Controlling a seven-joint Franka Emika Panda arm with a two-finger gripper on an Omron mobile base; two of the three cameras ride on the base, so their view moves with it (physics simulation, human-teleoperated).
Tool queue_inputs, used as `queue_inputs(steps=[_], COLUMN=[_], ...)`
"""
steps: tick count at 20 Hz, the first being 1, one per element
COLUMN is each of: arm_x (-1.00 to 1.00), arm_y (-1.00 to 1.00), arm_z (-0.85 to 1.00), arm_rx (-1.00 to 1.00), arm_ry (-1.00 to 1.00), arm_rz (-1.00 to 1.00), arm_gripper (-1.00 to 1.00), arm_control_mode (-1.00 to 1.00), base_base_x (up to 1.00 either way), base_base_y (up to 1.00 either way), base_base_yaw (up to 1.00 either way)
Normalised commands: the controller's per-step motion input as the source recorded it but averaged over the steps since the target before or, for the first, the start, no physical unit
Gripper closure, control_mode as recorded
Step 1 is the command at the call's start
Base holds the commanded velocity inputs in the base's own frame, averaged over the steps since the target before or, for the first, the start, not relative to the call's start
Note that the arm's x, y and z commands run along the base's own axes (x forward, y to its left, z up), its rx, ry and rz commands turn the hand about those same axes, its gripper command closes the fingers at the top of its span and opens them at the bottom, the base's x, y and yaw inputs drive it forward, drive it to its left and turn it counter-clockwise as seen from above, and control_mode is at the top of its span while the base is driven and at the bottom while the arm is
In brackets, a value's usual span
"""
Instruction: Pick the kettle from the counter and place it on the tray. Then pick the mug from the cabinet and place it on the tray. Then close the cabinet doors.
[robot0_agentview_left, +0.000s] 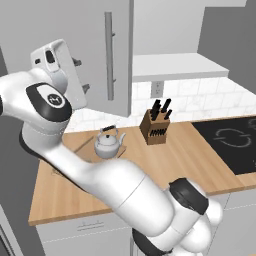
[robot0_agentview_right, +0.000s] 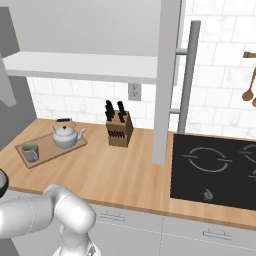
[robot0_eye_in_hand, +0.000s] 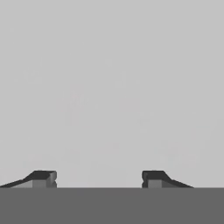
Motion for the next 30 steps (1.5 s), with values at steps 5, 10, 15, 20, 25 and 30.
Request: queue_inputs(steps=[5,10,15,20,25,30], arm_x=[0.67,0.6,0.62,0.52,0.5,0.61], arm_y=[-0.34,-0.34,-0.31,-0.4,-0.47,-0.37], arm_z=[0.0,0.0,0.0,0.0,0.0,0.0], arm_rx=[0.0,0.01,0.02,0.01,0.01,0.0], arm_ry=[0.02,0.0,0.0,0.0,0.0,0.0], arm_rz=[0.0,0.01,0.0,0.01,0.02,0.0], arm_gripper=[-1.0,-1.0,-1.0,-1.0,-1.0,-1.0], arm_control_mode=[-1.0,-1.0,-1.0,-1.0,-1.0,-1.0], base_base_x=[0.0,0.0,0.0,0.0,0.0,0.0], base_base_y=[0.0,0.0,0.0,0.0,0.0,0.0], base_base_yaw=[0.0,0.0,0.0,0.0,0.0,0.0])
